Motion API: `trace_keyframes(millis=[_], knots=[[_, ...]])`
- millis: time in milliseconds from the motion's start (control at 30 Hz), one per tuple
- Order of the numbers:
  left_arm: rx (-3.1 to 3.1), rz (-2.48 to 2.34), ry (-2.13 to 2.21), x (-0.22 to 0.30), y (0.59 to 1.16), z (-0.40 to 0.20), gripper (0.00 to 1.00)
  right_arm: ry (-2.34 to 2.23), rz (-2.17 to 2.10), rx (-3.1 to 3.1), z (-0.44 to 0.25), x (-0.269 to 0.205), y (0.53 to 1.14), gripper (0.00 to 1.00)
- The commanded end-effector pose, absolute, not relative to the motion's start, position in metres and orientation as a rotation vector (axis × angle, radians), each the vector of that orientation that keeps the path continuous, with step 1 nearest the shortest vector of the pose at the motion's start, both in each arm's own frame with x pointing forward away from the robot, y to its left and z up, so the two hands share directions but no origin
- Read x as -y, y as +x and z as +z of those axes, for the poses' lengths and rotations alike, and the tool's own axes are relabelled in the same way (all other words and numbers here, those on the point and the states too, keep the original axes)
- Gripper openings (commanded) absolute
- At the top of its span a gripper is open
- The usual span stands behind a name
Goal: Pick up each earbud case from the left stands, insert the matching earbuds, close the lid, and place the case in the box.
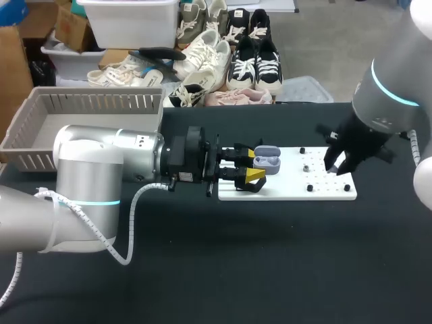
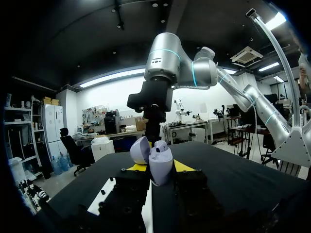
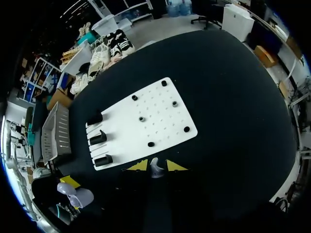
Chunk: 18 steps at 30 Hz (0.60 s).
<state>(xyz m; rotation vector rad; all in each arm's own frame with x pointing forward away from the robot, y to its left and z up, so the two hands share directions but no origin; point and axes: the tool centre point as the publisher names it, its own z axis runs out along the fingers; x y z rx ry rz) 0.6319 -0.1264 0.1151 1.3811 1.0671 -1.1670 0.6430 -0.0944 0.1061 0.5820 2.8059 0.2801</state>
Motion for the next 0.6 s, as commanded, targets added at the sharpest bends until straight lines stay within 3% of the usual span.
trace_keyframes(millis=[33, 600], knots=[[-1.064, -1.168, 1.381, 0.126, 0.633, 0.114, 0.00, 0.545, 0.233, -2.838, 0.137, 0.091, 0.628, 0.00], [-1.064, -1.168, 1.381, 0.126, 0.633, 0.114, 0.00, 0.193, 0.090, -2.889, 0.208, 0.047, 0.591, 0.00]])
